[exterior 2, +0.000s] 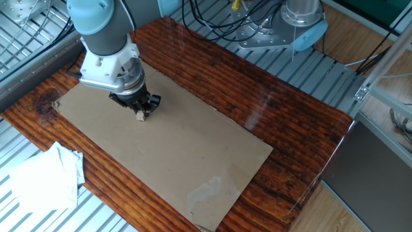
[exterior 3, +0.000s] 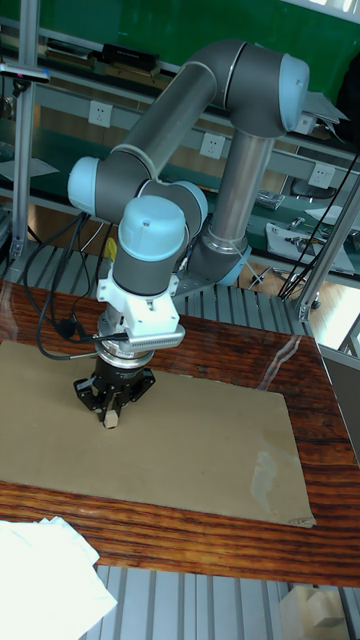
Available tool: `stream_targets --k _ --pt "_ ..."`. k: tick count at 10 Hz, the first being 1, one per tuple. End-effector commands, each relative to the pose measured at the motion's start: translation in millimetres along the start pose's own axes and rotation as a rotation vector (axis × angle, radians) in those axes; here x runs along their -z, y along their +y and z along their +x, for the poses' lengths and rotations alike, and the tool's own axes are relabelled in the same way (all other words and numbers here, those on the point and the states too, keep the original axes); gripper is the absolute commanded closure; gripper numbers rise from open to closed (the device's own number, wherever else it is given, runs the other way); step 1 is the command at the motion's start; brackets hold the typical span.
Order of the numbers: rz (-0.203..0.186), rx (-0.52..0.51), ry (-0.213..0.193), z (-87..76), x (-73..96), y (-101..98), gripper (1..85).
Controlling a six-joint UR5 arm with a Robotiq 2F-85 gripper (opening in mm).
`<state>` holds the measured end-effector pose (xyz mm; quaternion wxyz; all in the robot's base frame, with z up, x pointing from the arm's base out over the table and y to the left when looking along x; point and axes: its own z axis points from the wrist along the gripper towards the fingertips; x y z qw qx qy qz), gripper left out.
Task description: Grab the block and place it at the designated location
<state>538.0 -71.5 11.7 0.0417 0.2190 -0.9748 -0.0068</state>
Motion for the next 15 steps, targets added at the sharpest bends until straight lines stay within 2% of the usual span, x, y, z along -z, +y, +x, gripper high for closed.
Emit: stream_targets --k 1,15 --pt "-0.008 -0.001 -0.009 -2.3 0.8 0.8 62.3" --pt "-0.002 0.017 -0.01 -3.1 1.5 -1.1 52.7"
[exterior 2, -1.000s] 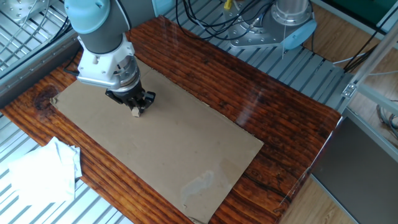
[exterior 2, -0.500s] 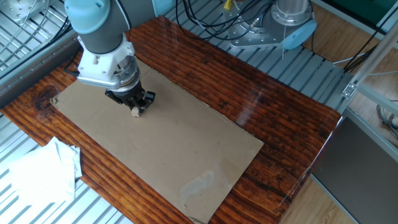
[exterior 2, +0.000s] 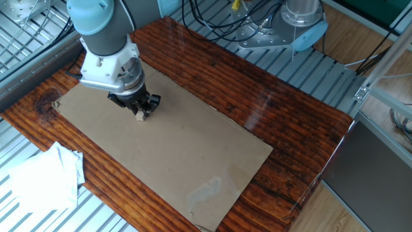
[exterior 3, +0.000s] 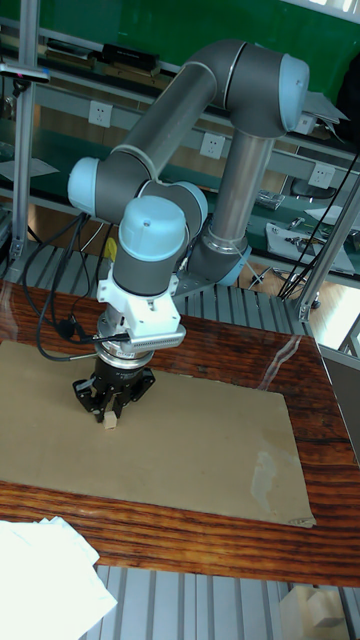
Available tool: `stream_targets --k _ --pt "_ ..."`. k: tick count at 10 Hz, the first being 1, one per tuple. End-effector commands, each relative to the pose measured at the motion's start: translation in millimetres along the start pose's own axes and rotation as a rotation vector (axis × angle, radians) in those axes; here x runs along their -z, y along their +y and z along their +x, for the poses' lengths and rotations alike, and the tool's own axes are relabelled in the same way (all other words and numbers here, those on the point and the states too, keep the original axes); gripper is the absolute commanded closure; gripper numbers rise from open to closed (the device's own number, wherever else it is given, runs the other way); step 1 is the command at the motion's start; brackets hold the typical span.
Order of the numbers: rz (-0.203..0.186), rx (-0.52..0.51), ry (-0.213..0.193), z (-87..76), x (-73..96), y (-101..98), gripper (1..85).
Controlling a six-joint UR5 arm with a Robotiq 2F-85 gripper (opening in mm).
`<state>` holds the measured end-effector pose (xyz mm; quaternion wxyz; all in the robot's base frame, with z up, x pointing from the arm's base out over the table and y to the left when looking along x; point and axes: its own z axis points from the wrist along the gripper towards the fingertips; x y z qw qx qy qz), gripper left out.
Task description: Grab the block and place it at the designated location
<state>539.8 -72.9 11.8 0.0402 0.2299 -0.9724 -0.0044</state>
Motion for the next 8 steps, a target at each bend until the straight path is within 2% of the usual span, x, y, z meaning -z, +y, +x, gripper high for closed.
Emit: stream_targets --k 1,8 --pt "-0.01 -0.003 -0.008 -1.7 1.6 1.4 52.7" --pt "-0.02 -0.003 0.004 2.1 10.6 5.3 48.3"
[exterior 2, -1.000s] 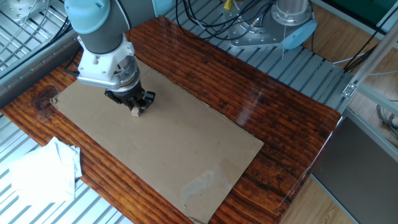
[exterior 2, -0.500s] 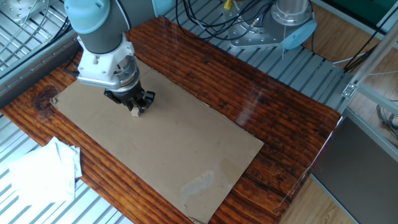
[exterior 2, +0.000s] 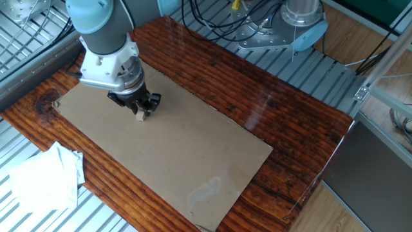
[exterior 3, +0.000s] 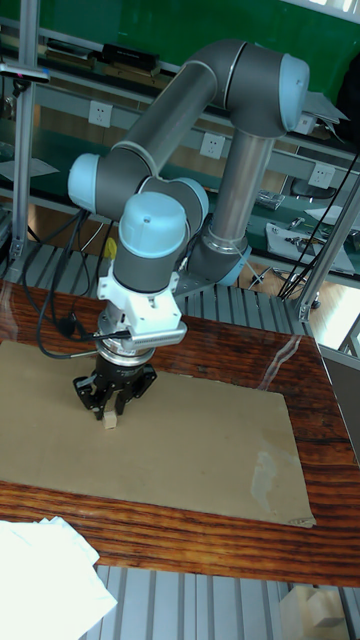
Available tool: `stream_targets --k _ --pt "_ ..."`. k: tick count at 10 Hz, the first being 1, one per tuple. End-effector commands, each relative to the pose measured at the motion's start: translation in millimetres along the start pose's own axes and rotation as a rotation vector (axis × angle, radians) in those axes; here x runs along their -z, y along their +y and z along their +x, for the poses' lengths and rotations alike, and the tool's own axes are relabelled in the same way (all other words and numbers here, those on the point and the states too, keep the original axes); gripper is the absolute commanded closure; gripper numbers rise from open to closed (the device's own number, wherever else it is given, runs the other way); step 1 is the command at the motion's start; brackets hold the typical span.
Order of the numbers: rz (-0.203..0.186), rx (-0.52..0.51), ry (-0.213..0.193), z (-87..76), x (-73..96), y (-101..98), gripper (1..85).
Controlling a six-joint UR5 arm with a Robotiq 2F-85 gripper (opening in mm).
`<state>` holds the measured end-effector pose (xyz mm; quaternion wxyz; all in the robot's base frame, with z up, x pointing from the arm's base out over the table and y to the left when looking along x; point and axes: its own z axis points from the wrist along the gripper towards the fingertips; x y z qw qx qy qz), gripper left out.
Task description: Grab the block and place it at the designated location
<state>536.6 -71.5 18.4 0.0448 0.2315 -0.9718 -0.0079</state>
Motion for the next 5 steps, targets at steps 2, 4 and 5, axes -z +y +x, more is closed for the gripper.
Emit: stream_targets --k 2,4,5 --pt "0.0 -0.005 0.002 1.5 5.3 -1.3 48.3" --pt "-0.002 0.005 0.002 2.0 6.8 -1.1 47.7" --pt "-0.004 0.005 0.0 2.2 8.5 0.0 47.3"
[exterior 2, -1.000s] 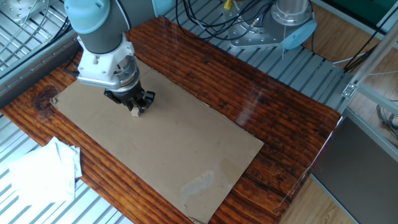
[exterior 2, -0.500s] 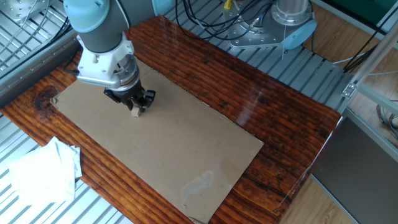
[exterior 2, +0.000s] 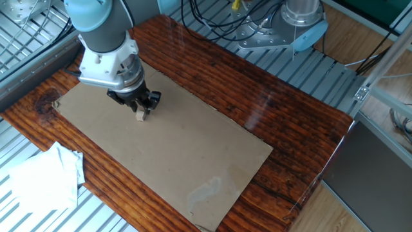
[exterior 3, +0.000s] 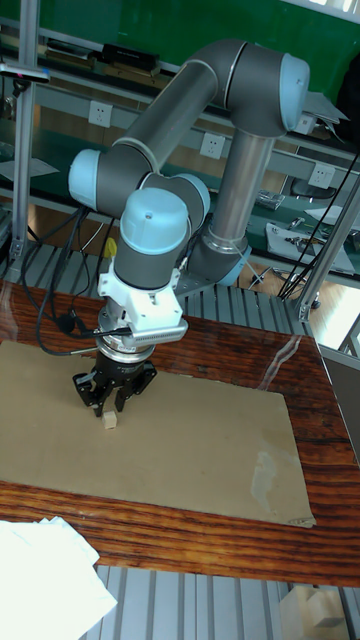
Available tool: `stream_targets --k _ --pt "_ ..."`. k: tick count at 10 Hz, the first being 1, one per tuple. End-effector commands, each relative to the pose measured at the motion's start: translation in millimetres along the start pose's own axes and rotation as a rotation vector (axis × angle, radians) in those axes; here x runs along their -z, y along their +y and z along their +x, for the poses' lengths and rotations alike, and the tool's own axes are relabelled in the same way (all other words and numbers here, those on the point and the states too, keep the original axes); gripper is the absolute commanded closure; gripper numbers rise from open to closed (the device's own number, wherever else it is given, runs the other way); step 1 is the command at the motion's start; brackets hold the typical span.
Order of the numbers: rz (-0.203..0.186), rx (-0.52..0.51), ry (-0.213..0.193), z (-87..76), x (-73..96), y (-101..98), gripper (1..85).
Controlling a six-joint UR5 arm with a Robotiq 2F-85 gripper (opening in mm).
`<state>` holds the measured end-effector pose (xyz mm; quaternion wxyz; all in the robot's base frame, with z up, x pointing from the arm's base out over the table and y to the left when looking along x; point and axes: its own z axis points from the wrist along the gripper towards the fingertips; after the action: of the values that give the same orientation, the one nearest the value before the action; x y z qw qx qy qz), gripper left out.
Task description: Grab the block and place it at the designated location
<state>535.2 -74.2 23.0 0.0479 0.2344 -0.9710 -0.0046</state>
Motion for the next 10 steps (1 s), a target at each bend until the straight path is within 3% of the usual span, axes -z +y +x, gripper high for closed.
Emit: stream_targets --k 1,5,8,10 --pt "-0.012 -0.002 -0.005 -0.2 7.3 2.7 47.3" --pt "-0.008 -0.017 0.007 -0.4 19.6 3.2 47.3" --pt "-0.017 -0.043 -0.006 -9.6 30.0 6.4 48.0" --pt "-0.009 -0.074 -0.01 -22.6 41.0 11.7 56.0"
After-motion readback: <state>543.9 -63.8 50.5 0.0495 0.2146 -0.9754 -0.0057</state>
